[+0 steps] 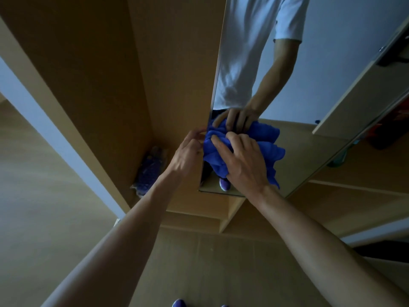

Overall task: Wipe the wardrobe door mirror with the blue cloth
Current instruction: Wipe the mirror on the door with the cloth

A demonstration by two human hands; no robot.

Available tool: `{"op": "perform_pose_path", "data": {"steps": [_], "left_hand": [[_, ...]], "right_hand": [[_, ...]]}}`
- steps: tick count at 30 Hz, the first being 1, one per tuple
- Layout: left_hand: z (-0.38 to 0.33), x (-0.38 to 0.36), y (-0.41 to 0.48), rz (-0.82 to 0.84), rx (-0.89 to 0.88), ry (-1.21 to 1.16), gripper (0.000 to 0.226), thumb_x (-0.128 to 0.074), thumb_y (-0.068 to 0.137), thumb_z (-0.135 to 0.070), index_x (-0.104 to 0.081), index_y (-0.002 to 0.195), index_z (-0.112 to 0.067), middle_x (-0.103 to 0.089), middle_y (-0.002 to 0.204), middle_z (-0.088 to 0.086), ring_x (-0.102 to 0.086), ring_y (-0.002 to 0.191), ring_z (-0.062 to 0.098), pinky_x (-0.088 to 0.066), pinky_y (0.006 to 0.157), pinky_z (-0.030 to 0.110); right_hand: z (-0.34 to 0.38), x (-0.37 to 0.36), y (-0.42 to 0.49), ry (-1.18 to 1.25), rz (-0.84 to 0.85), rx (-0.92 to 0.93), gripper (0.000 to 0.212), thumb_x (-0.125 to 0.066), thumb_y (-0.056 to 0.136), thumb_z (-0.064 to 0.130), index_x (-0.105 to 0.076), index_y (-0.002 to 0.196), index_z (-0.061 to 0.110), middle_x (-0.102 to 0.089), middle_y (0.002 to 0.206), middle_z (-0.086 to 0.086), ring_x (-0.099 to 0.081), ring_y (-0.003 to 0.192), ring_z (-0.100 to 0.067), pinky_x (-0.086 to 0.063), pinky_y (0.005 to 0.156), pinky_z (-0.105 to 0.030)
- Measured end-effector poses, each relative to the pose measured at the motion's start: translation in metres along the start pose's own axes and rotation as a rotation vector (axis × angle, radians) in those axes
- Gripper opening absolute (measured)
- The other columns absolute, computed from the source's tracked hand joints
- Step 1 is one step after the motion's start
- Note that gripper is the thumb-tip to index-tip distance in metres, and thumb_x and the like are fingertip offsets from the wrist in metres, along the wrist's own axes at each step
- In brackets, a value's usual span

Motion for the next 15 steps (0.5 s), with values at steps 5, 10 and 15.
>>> {"op": "perform_pose_path", "data": {"steps": [5,10,15], "left_hand": [[0.005,-0.003,0.002,-0.041,-0.014,0.044,0.04,-0.043,0.09,-0.03,-0.061,0.116,-0.055,-0.068,0.123,-0.01,-0.065,0.114,0.01,-0.051,0.095,0.031],[0.006,-0.005,0.002,-0.036,-0.018,0.082,0.057,-0.044,0.084,-0.038,-0.051,0.141,-0.038,-0.064,0.133,-0.004,-0.061,0.122,0.014,-0.049,0.107,0.042],[0.012,-0.009,-0.003,-0.046,-0.004,0.107,0.056,-0.042,0.087,-0.039,-0.044,0.142,-0.049,-0.059,0.141,0.0,-0.057,0.131,0.025,-0.042,0.113,0.054]], "right_hand": [[0.008,-0.033,-0.018,-0.063,0.139,0.062,0.072,-0.077,0.072,0.029,-0.056,0.139,0.017,-0.06,0.123,-0.015,-0.056,0.094,-0.033,-0.047,0.083,-0.044],[0.014,-0.049,-0.027,-0.031,0.2,0.102,0.065,-0.074,0.079,0.015,-0.052,0.141,0.017,-0.058,0.125,-0.014,-0.055,0.098,-0.033,-0.048,0.087,-0.045],[0.008,-0.037,-0.024,0.014,0.222,0.072,0.059,-0.067,0.083,0.019,-0.054,0.14,0.019,-0.058,0.121,-0.013,-0.055,0.097,-0.031,-0.046,0.086,-0.042]]}}
Point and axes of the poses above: each hand's wrist, its own y-axis towards the middle knuckle, its own x-axis out of the back of the hand, z = x × y, the point moved 2 cm from there along y, towards the middle knuckle
